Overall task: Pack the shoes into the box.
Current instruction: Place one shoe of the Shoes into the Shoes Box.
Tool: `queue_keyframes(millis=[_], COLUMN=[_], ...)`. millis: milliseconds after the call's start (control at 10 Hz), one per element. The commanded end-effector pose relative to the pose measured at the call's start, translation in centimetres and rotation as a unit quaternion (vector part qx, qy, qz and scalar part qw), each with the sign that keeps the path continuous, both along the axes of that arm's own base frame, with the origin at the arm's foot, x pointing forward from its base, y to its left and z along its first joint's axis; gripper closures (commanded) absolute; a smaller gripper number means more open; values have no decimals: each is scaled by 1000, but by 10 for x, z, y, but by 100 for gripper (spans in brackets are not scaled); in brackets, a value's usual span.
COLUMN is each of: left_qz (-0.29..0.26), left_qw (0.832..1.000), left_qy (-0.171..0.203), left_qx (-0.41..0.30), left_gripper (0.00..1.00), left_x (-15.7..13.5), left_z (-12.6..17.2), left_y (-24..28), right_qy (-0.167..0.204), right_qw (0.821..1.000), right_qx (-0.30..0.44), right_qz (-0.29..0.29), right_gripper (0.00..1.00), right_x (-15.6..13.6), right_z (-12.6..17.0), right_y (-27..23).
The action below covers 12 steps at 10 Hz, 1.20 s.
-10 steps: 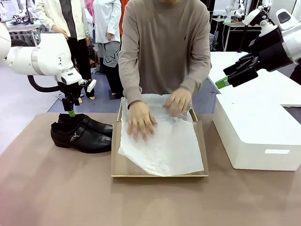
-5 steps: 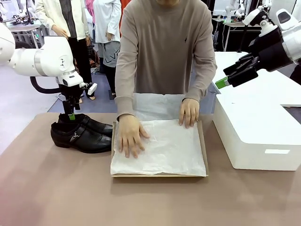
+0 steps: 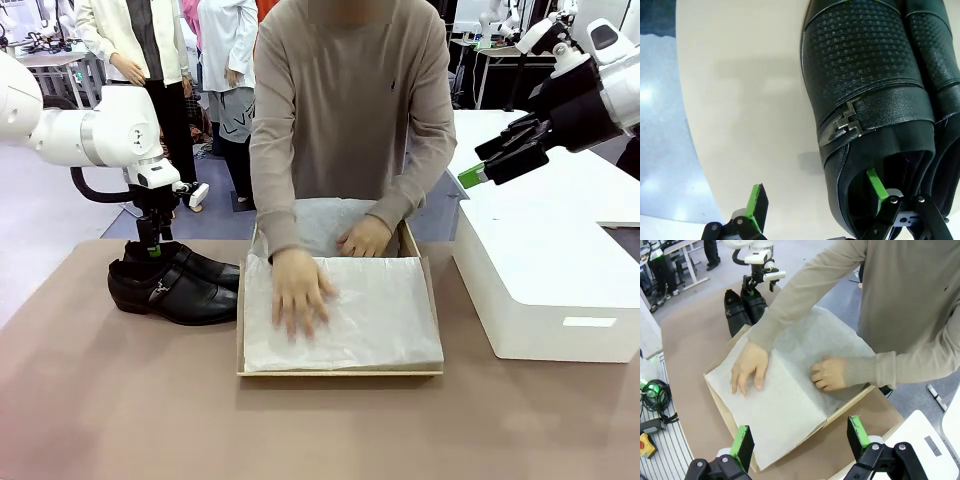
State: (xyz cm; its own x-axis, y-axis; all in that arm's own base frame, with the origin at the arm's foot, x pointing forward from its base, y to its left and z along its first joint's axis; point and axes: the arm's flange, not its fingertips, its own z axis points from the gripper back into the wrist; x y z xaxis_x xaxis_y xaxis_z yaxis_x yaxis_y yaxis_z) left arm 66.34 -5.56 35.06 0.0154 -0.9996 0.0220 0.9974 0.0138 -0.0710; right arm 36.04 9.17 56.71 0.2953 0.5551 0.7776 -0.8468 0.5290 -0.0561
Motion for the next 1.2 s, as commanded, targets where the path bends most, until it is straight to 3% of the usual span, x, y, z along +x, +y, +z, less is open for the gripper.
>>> queue_keyframes(millis=[0, 100, 600, 700, 1100], left_qz=[-4, -6, -7, -7, -1], left_qw=[1000, 1000, 999, 999, 999], left_qy=[14, 18, 27, 28, 32], left_qx=[-16, -16, -16, -15, -8], left_gripper=[0, 0, 95, 100, 100], left_x=[4, 3, -1, -2, 0], left_z=[2, 1, 1, 0, -2], left_y=[-2, -2, -5, -5, -6], right_qy=[-7, -7, -7, -7, -7], right_qw=[1000, 1000, 1000, 1000, 1000], right_qx=[6, 6, 6, 6, 6], right_qz=[11, 11, 11, 11, 11], right_gripper=[0, 0, 0, 0, 0], right_x=[4, 4, 4, 4, 4], right_z=[-1, -1, -1, -1, -1], right_y=[-1, -1, -1, -1, -1])
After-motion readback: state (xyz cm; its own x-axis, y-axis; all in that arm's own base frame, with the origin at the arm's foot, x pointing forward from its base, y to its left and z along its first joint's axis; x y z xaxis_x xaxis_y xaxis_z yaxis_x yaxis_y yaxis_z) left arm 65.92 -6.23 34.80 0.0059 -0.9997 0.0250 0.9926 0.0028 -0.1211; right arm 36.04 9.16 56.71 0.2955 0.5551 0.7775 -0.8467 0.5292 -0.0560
